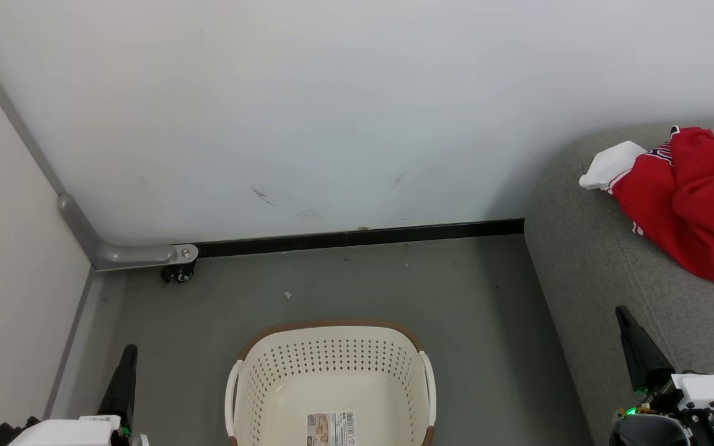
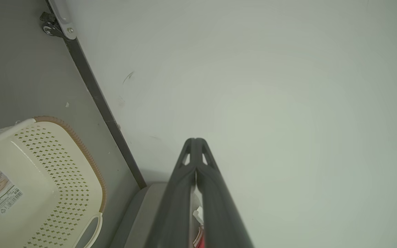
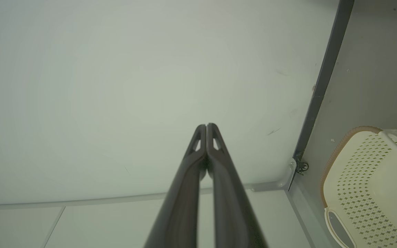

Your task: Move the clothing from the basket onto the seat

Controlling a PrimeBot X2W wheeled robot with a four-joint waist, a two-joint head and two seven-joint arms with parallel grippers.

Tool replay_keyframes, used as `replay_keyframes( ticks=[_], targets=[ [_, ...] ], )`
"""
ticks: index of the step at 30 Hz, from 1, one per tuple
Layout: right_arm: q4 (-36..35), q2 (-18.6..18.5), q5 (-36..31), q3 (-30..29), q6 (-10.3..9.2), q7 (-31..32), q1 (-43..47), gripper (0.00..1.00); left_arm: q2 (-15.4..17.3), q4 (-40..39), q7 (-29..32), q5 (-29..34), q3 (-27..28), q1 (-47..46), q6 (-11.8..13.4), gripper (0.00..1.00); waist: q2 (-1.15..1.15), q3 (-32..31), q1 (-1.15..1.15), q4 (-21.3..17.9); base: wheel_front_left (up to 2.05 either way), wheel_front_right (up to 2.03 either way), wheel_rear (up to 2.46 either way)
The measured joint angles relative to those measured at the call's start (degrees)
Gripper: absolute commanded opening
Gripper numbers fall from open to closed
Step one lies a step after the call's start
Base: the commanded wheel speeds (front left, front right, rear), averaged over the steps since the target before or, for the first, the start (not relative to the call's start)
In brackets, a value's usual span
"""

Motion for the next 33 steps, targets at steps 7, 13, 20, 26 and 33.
replay_keyframes(
  ticks=[7, 13, 20, 26, 33],
  targets=[
    [0.0, 0.0, 0.0, 0.0, 0.0, 0.0, 0.0, 0.0, 0.0, 0.0, 0.0, 0.0, 0.0, 0.0, 0.0, 0.0, 0.0, 0.0, 0.0, 0.0, 0.0, 0.0, 0.0],
    [0.0, 0.0, 0.0, 0.0, 0.0, 0.0, 0.0, 0.0, 0.0, 0.0, 0.0, 0.0, 0.0, 0.0, 0.0, 0.0, 0.0, 0.0, 0.0, 0.0, 0.0, 0.0, 0.0],
    [0.0, 0.0, 0.0, 0.0, 0.0, 0.0, 0.0, 0.0, 0.0, 0.0, 0.0, 0.0, 0.0, 0.0, 0.0, 0.0, 0.0, 0.0, 0.0, 0.0, 0.0, 0.0, 0.0],
    [0.0, 0.0, 0.0, 0.0, 0.0, 0.0, 0.0, 0.0, 0.0, 0.0, 0.0, 0.0, 0.1, 0.0, 0.0, 0.0, 0.0, 0.0, 0.0, 0.0, 0.0, 0.0, 0.0],
    [0.0, 0.0, 0.0, 0.0, 0.0, 0.0, 0.0, 0.0, -0.1, 0.0, 0.0, 0.0, 0.1, 0.0, 0.0, 0.0, 0.0, 0.0, 0.0, 0.0, 0.0, 0.0, 0.0]
  ],
)
